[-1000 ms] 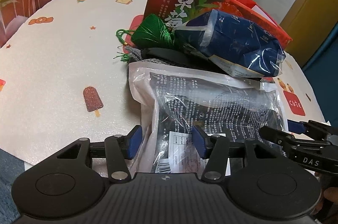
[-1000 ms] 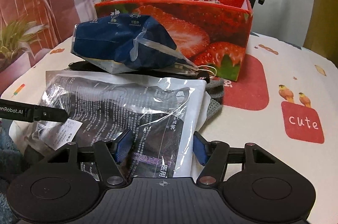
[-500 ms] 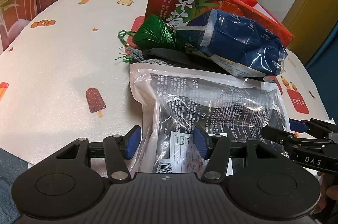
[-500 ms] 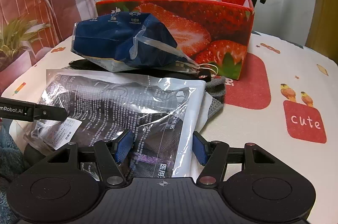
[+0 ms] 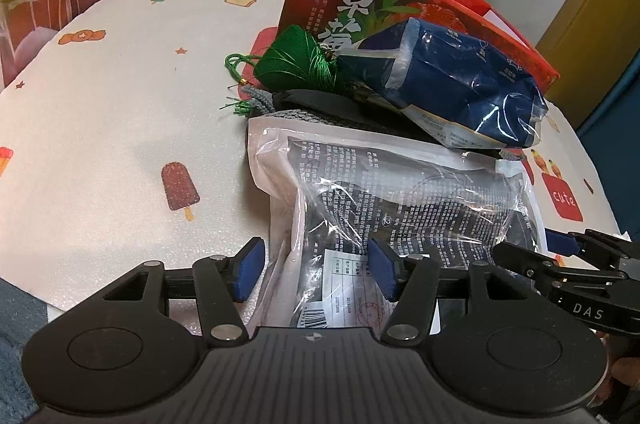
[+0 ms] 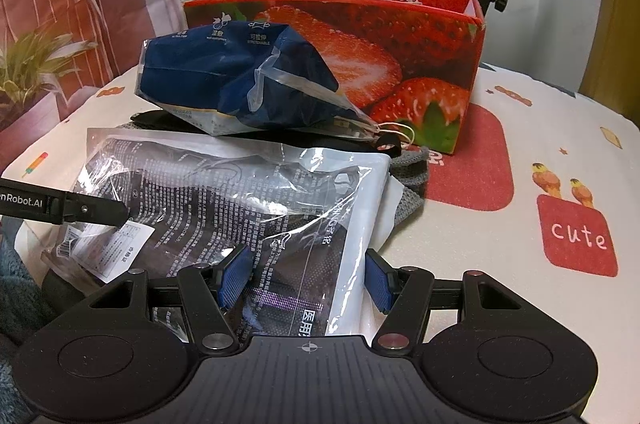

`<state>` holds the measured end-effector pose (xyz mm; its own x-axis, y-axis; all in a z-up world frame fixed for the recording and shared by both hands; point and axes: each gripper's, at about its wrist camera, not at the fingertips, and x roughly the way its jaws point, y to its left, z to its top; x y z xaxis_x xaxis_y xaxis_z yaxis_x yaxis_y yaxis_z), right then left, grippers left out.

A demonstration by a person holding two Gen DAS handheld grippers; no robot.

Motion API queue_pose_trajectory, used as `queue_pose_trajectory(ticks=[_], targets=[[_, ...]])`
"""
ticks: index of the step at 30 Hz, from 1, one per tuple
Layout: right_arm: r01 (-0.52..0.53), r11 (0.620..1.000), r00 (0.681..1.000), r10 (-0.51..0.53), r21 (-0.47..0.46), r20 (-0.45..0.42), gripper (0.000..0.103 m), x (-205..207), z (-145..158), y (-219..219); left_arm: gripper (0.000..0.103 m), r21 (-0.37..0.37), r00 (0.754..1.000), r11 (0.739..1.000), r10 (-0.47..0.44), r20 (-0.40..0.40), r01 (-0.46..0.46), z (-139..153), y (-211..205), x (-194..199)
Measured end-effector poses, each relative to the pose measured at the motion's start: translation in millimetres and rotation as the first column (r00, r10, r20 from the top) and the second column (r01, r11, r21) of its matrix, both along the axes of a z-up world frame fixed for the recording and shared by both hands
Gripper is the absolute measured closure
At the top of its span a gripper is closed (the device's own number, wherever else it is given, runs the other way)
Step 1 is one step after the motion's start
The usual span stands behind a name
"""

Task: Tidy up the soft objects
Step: 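Lift the clear bag off the pile with both grippers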

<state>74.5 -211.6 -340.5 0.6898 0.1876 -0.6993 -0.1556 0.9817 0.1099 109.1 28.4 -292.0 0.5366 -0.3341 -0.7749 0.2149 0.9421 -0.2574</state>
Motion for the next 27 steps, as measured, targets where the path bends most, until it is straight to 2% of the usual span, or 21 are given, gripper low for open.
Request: queue_pose_trajectory(ticks=[7, 11, 14, 18, 27], targets=[[-0.026, 0.999, 0.999, 0.027, -0.034, 0.020, 0.048, -2.9, 3.6, 4.4, 0.042, 0.012, 0.999, 0.999, -0.043, 0.006, 0.043, 1.4, -7.5, -1.0], [-0.043, 0.997, 0.998, 0.046, -0.069, 0.036, 0.049, -7.6, 8.9, 9.9, 0.044, 0.000, 0.999, 0.999, -0.041, 0.004, 0.041, 3.2, -5.6, -1.4], [-0.058, 0.994, 0.996, 0.065, -0.097, 0.066, 0.050, -12.8, 14.6, 16.3, 0.044, 0.020, 0.999, 0.999, -0.041, 0.014, 0.041, 7.6, -6.0, -5.2], [-0.075, 0.987, 0.989, 0.091, -0.139, 0.115, 0.050, -17.9, 27.5, 26.3, 0.044, 0.026, 0.999, 0.999, -0.019, 0.050, 0.018, 17.2, -2.8, -10.5], [-0.083, 0.976, 0.970, 0.125, -0.203, 0.207, 0.051, -19.2, 58.9, 38.0, 0.045, -0.044, 0.982, 0.998, 0.059, 0.178, -0.052, 48.0, 13.4, -24.6]])
